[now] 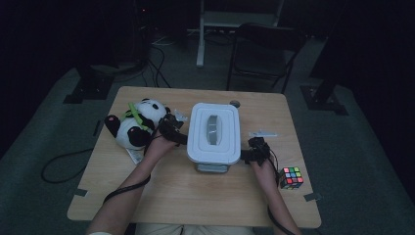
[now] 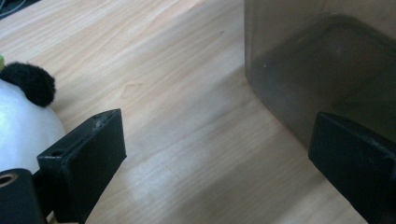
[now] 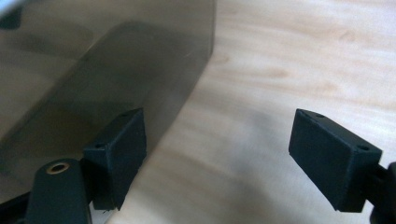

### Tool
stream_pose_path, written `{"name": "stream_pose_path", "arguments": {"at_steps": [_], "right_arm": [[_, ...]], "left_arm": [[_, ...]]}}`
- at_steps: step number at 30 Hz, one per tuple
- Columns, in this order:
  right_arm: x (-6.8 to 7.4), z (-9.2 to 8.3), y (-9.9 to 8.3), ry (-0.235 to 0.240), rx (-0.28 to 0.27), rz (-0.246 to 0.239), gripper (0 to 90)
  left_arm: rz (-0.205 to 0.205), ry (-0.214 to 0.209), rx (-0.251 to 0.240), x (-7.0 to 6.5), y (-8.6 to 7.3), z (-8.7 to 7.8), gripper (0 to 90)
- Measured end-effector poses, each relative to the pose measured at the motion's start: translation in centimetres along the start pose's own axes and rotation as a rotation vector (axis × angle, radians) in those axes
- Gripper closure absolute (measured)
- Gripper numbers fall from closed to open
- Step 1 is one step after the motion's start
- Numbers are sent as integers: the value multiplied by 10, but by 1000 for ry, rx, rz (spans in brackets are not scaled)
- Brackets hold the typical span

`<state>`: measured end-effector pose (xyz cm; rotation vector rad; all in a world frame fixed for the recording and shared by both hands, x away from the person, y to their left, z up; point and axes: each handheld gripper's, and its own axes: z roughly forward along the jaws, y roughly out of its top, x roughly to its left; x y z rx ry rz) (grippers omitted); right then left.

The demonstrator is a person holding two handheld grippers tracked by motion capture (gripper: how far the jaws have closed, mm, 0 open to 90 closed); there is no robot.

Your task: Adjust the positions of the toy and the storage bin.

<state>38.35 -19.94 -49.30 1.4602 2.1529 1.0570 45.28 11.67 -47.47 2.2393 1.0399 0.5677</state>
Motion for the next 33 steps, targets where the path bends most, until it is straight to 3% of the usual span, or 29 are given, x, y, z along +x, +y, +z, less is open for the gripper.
{"name": "stream_pose_path", "arguments": {"at_steps": [11,22,26,33], "right_arm": [[15,-20,-25,21,17,-46,188],[35,-43,-46,0,15,-109,189],[39,-49,-51,7,24,-108,189],[43,-60,-62,20,10,-108,188]], "left_arm": [[5,-40,-17,-13,-10,-13,47],[59,-58,-21,-29,-20,-30,54],[85,-55,-16,-34,-24,-36,56],[88,-82,-17,-40,-36,-39,56]]}}
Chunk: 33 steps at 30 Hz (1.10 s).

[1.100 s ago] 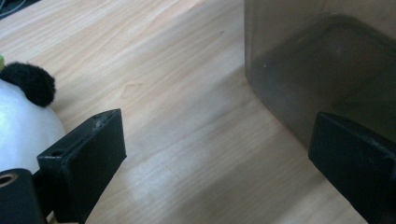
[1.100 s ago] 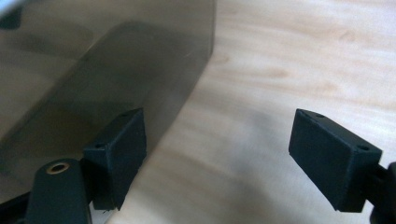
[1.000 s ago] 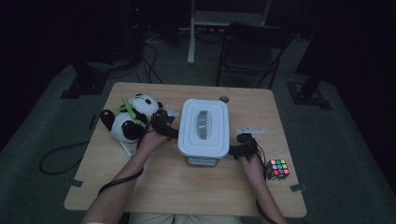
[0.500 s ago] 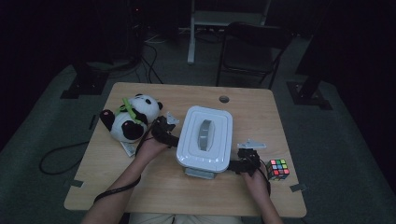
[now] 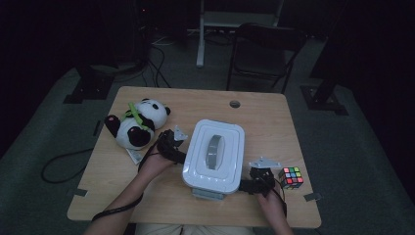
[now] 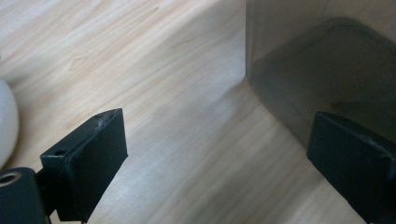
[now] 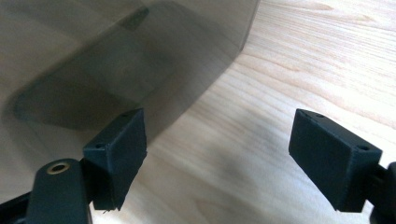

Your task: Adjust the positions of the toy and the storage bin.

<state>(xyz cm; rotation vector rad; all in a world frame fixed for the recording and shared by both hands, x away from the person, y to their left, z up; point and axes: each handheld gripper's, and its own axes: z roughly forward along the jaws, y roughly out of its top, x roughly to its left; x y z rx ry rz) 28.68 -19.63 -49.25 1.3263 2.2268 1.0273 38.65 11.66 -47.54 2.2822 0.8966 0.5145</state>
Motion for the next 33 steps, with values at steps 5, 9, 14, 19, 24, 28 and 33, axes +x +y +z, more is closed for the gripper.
{"name": "stream_pose_path", "arguments": {"at_steps": [5,9,14,19,24,28,33], "right_arm": [[5,-7,-6,3,-25,-27,184],[2,-7,-9,20,-21,-30,139],[-5,1,-15,23,-14,-6,139],[-8,10,-20,3,6,-21,139],[-13,16,-23,-1,13,-3,139],[-16,17,-24,-7,12,12,139],[-15,20,-25,-12,21,5,139]], "left_arm": [[24,-6,-15,-1,-4,-1,54],[42,-37,-50,2,-10,-3,53],[-19,-59,-11,8,-16,-14,53],[-12,-67,7,6,-19,-33,53],[-26,-39,-7,12,-26,-56,53],[-70,5,-43,25,-32,-79,53],[-113,76,-99,42,-35,-106,54]]}}
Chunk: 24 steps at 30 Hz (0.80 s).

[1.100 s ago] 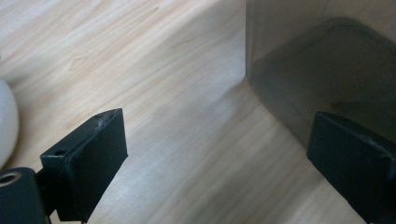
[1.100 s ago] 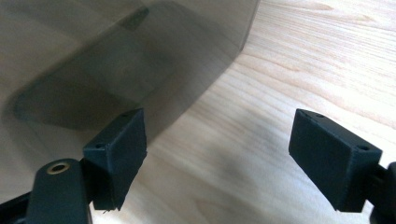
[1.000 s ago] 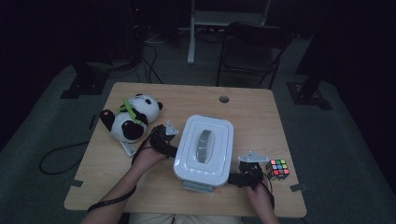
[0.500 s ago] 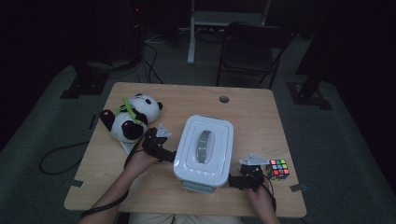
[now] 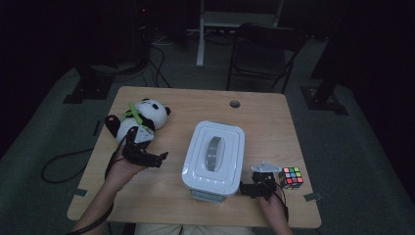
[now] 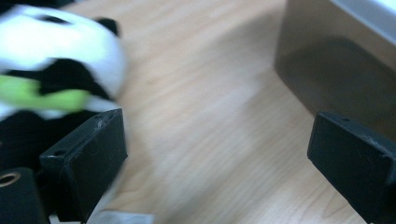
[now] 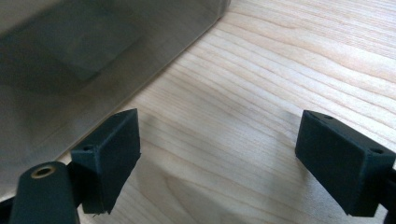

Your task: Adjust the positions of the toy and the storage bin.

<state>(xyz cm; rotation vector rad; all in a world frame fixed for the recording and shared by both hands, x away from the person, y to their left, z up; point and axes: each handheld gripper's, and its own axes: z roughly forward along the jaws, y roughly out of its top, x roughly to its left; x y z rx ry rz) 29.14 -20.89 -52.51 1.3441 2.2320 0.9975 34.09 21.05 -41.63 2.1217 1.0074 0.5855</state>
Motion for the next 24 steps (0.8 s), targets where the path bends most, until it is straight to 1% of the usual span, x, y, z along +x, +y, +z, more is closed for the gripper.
{"name": "stream_pose_path", "arguments": {"at_steps": [1,2,3,5,6,7,8,10,11,12,14,16,17,19,20,22,24], "right_arm": [[0,0,0,1,0,1,139],[0,0,0,1,0,1,139],[0,0,1,5,3,-2,139],[0,0,1,8,2,0,138],[0,0,1,9,4,-1,139],[0,1,1,4,5,-1,139],[0,1,1,-2,6,1,139],[-1,0,1,-10,6,6,139],[-1,0,1,-10,3,9,139],[-2,0,1,-10,0,12,139],[-2,0,1,-12,4,11,140],[-1,-1,2,-10,-7,12,140],[-1,-1,2,-13,-9,12,141],[-2,0,1,-16,-1,13,142],[-2,0,1,-17,3,15,142],[-2,0,1,-21,2,14,145],[-1,1,1,-22,2,10,145]], "left_arm": [[-10,16,-7,4,0,-4,54],[-10,16,-7,4,0,-4,54],[-28,31,-22,11,0,-11,54],[-28,60,-30,17,-1,-15,55],[-25,79,-28,20,-2,-17,54],[-28,82,-27,25,-3,-18,55],[-43,82,-31,29,-4,-19,55],[-53,107,-40,36,-5,-19,56],[-64,116,-36,40,-6,-17,55],[-72,106,-33,44,-8,-15,55],[-92,109,-7,51,-11,-8,56],[-114,97,8,57,-15,0,65],[-119,90,11,59,-18,4,94],[-142,88,13,63,-21,12,133],[-145,84,14,65,-23,16,153],[-159,92,18,66,-26,22,162],[-145,111,13,66,-31,27,297]]}}
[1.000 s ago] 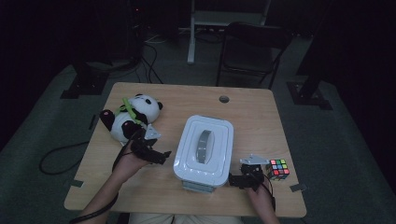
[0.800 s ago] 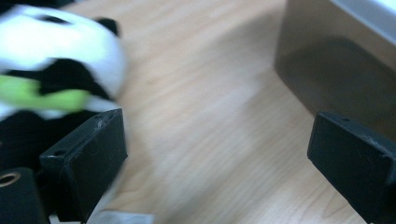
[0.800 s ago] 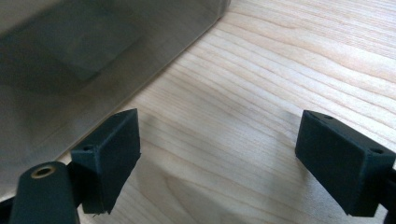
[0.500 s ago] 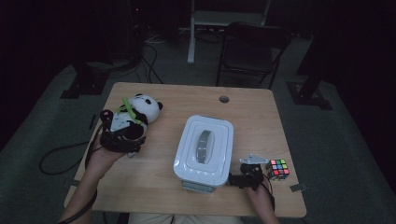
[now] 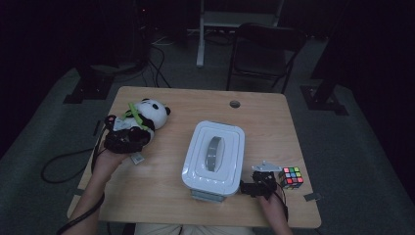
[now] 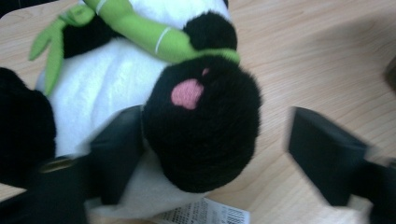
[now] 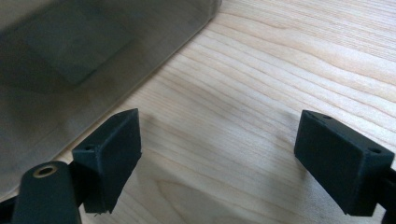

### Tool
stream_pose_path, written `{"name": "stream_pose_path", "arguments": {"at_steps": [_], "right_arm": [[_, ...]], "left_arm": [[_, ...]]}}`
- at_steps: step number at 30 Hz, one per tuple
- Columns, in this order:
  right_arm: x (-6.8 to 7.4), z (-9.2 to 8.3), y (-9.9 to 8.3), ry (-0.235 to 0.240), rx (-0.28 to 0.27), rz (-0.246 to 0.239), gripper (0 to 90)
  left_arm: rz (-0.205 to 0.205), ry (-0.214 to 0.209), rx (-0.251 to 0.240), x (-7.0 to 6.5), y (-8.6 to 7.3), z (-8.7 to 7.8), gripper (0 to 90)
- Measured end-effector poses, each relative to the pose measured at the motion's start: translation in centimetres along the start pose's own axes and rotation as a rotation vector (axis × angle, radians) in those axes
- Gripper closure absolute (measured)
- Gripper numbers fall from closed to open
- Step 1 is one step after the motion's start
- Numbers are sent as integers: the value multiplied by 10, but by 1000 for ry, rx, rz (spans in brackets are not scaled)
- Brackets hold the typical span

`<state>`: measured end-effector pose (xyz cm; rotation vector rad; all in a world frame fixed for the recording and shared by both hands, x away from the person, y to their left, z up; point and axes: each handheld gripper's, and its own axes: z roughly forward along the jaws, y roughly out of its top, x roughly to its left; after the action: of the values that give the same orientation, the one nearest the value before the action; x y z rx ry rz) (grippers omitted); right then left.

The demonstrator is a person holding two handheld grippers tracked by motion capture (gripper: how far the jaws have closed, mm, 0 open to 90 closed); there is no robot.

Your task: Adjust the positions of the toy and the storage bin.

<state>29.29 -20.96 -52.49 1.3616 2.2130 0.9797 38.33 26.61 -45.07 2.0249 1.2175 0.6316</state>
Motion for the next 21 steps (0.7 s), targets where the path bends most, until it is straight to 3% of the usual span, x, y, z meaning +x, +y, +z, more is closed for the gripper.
{"name": "stream_pose_path", "arguments": {"at_steps": [2,4,7,14,15,21], "right_arm": [[0,0,0,-2,-1,-2,145],[1,0,0,-4,-3,0,145],[1,1,-1,-8,-6,-5,145],[2,2,-1,-14,-14,-10,143],[2,2,-1,-15,-15,-12,142],[3,3,-1,-23,-14,-18,139]], "left_arm": [[-28,-2,-28,4,-5,0,438],[-52,-12,-45,7,-8,-2,497],[-37,-1,-56,6,-11,-6,607],[-2,-52,-55,-5,-23,-18,645],[12,-89,-53,-11,-29,-24,645],[65,-158,-28,-28,-44,-42,651]]}}
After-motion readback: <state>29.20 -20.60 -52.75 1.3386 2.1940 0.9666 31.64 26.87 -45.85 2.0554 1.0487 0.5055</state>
